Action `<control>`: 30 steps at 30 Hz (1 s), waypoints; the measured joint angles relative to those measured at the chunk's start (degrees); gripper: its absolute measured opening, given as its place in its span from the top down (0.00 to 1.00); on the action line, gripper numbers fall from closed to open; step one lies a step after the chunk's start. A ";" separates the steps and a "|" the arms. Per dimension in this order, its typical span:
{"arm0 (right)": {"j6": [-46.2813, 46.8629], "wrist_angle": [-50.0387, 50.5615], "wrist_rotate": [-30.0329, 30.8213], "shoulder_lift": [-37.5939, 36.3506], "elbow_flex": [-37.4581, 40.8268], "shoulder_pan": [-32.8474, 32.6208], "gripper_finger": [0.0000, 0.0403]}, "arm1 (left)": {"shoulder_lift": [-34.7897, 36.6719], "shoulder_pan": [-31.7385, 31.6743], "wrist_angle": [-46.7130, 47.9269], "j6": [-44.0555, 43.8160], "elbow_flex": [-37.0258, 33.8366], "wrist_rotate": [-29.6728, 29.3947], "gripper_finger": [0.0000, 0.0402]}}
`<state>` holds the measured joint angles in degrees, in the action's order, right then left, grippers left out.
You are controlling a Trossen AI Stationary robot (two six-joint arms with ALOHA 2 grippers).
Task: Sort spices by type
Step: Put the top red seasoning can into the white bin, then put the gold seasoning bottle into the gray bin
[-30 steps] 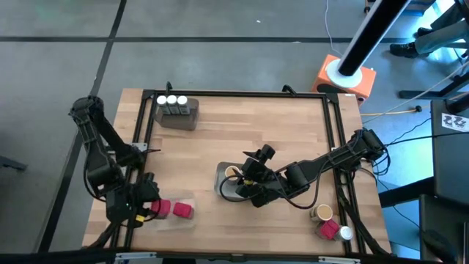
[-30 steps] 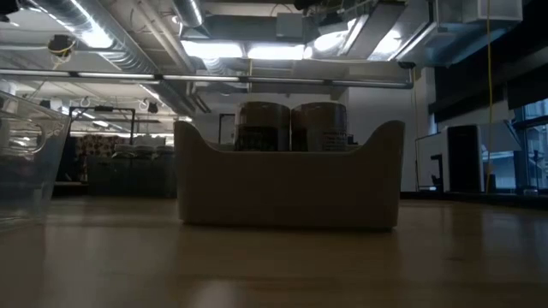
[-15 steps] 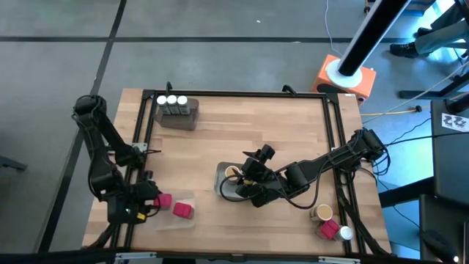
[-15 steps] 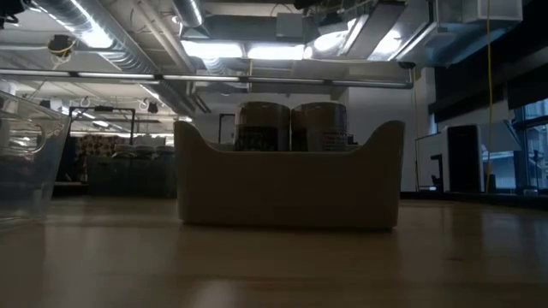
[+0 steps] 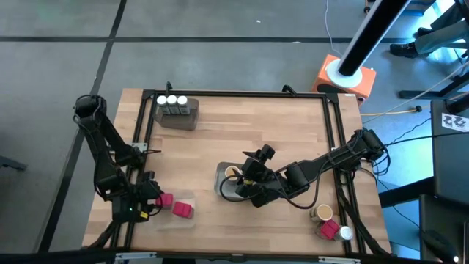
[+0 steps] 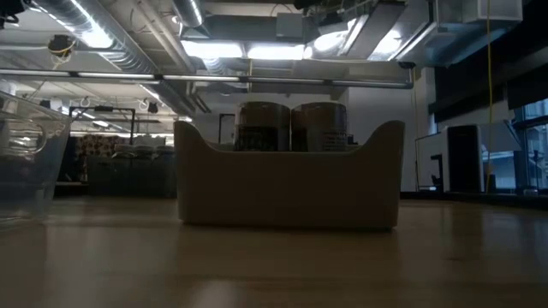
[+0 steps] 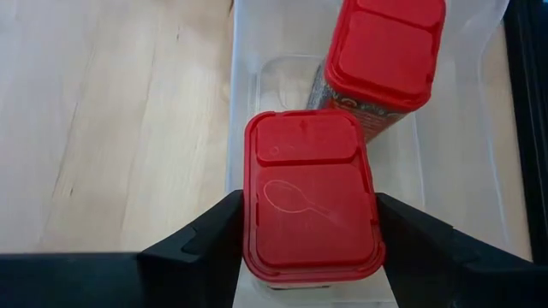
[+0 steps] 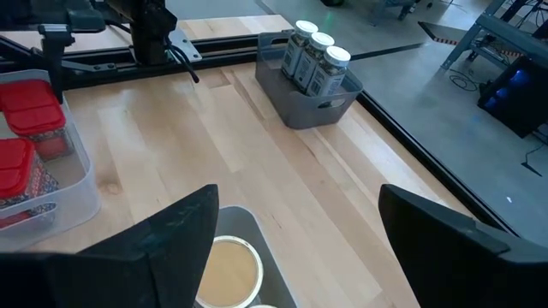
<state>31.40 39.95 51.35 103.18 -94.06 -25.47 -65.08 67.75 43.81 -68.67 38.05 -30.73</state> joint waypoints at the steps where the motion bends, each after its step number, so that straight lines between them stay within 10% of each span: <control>1: 0.00 0.01 0.00 0.00 0.00 0.00 0.20 | 0.00 0.00 0.00 -0.19 -0.06 0.17 0.46; 22: 0.00 -0.03 0.00 0.00 0.00 0.00 0.20 | 7.47 -3.40 0.90 7.91 4.03 6.31 0.35; 30: 0.00 -0.03 0.00 0.00 0.00 0.00 0.20 | 11.59 -7.21 -4.53 18.80 4.83 -5.53 0.35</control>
<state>31.40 39.92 51.35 103.18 -94.06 -25.47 -53.49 60.53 39.28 -49.87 42.87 -36.26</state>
